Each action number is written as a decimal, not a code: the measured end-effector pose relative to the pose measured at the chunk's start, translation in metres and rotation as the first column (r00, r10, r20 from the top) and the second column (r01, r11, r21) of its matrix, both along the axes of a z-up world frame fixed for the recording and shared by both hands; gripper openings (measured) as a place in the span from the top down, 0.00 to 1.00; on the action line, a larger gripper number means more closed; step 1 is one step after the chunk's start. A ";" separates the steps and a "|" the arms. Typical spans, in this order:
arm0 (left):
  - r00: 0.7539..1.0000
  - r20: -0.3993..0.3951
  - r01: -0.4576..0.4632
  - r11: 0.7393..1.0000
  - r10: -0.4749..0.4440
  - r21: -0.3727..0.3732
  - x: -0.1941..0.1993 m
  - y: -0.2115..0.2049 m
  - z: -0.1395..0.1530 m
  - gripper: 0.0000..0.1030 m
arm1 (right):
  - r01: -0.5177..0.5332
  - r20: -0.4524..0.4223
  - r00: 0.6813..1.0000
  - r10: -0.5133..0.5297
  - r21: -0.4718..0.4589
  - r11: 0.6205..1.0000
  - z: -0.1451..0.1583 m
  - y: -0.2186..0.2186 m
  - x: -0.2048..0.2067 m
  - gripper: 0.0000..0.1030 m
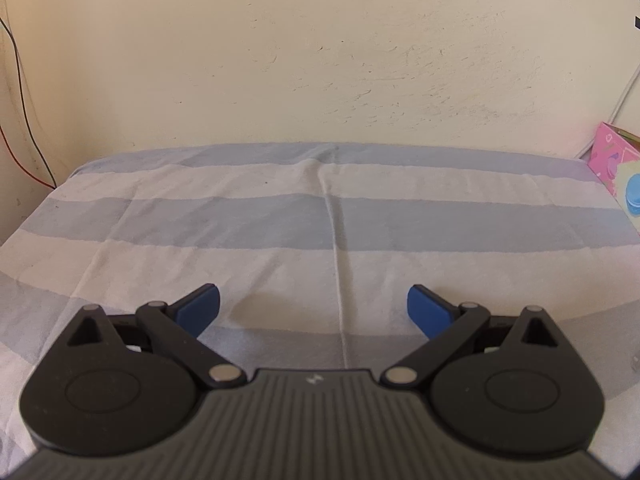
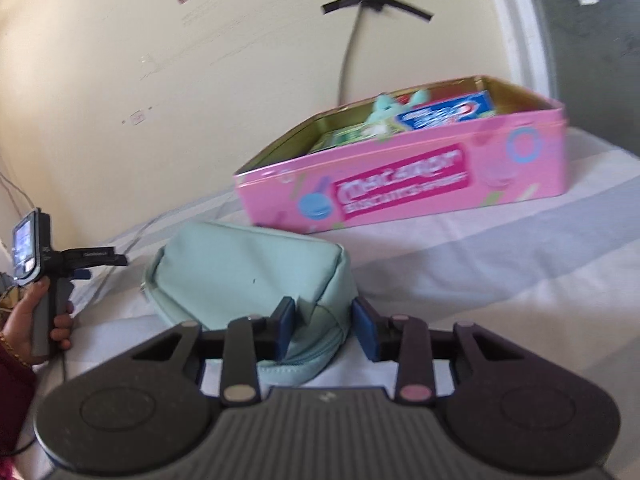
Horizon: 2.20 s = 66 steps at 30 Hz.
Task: Organize objects
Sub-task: 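Carry the teal pouch with the right gripper toward the pink tin, then lower the teal pouch into the pink tin and open the right gripper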
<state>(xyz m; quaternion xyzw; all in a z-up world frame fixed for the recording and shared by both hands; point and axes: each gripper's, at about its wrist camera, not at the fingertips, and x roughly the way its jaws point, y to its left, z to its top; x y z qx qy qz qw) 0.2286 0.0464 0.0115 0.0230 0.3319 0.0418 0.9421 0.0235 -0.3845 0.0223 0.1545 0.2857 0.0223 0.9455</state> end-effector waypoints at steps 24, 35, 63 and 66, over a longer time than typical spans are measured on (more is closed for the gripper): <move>0.996 0.023 -0.092 0.984 0.089 0.154 -0.024 -0.023 0.002 0.01 | 0.075 0.092 0.992 -0.088 0.143 0.987 -0.011 -0.052 -0.037 0.53; 0.961 0.097 0.274 0.948 -0.261 -0.162 -0.102 -0.094 0.028 0.01 | 0.029 0.088 0.995 -0.041 0.141 0.990 -0.011 -0.049 -0.034 0.45; 0.831 0.222 0.553 0.805 -0.510 -0.216 -0.149 -0.204 0.069 0.24 | -0.025 0.219 0.975 0.039 -0.065 0.998 0.029 -0.033 -0.033 0.61; 0.798 0.284 0.587 0.790 -0.531 -0.174 -0.131 -0.226 0.097 0.24 | 0.014 0.291 0.957 0.014 -0.092 0.996 0.054 -0.048 -0.022 0.61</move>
